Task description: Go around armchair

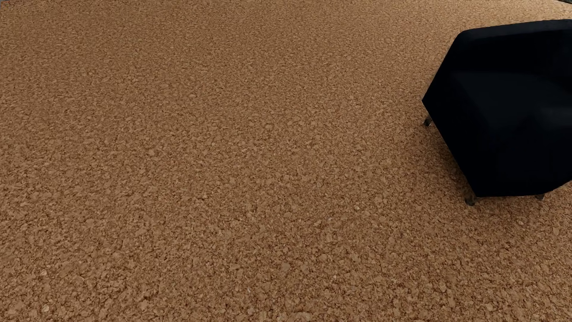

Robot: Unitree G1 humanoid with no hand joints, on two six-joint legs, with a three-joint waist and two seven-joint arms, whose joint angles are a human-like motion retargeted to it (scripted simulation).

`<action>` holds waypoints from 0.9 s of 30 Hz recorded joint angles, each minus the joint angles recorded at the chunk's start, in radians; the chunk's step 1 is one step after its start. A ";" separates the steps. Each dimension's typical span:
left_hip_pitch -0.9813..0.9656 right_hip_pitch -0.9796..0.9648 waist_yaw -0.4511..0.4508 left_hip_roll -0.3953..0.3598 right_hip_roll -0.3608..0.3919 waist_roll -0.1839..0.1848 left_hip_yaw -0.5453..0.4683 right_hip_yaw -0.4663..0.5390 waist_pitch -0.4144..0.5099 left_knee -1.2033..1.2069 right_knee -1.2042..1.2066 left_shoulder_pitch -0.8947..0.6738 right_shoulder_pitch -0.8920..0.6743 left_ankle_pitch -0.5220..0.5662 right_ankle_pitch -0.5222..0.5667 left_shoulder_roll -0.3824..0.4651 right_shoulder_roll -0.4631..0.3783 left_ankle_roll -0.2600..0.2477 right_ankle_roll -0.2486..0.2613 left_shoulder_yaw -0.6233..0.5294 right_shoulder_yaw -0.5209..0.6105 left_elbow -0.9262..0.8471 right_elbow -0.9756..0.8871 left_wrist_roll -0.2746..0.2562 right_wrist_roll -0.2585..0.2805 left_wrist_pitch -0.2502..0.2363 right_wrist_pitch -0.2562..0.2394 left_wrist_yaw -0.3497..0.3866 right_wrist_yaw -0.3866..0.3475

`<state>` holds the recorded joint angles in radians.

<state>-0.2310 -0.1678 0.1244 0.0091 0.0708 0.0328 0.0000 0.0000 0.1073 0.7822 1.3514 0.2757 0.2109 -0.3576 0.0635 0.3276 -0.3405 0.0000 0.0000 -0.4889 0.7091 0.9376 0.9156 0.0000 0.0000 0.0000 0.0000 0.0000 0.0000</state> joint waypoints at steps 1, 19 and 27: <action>0.081 -0.092 -0.081 -0.009 0.004 0.008 0.000 0.000 0.012 -0.067 -0.066 -0.016 0.019 0.006 0.034 -0.002 0.009 0.000 0.000 -0.002 -0.060 -0.029 -0.009 0.000 0.000 0.000 0.000 0.000 0.000; -0.136 0.274 0.052 0.111 0.113 0.027 0.000 0.000 0.010 0.222 -0.917 0.031 -0.069 0.129 -0.289 0.032 -0.060 0.000 0.000 -0.001 -0.088 -0.088 -0.133 0.000 0.000 0.000 0.000 0.000 0.000; -0.217 0.436 0.164 0.030 -0.031 -0.047 0.000 0.000 -0.061 0.011 -0.515 0.063 -0.074 0.255 0.017 0.013 -0.019 0.000 0.000 0.006 -0.246 0.079 -0.136 0.000 0.000 0.000 0.000 0.000 0.000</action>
<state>-0.4482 0.2681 0.2885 0.0389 0.0396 -0.0141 0.0000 0.0000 0.0458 0.7934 0.8367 0.3387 0.1373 -0.1030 0.0810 0.3402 -0.3592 0.0000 0.0000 -0.4833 0.4629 1.0167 0.7797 0.0000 0.0000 0.0000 0.0000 0.0000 0.0000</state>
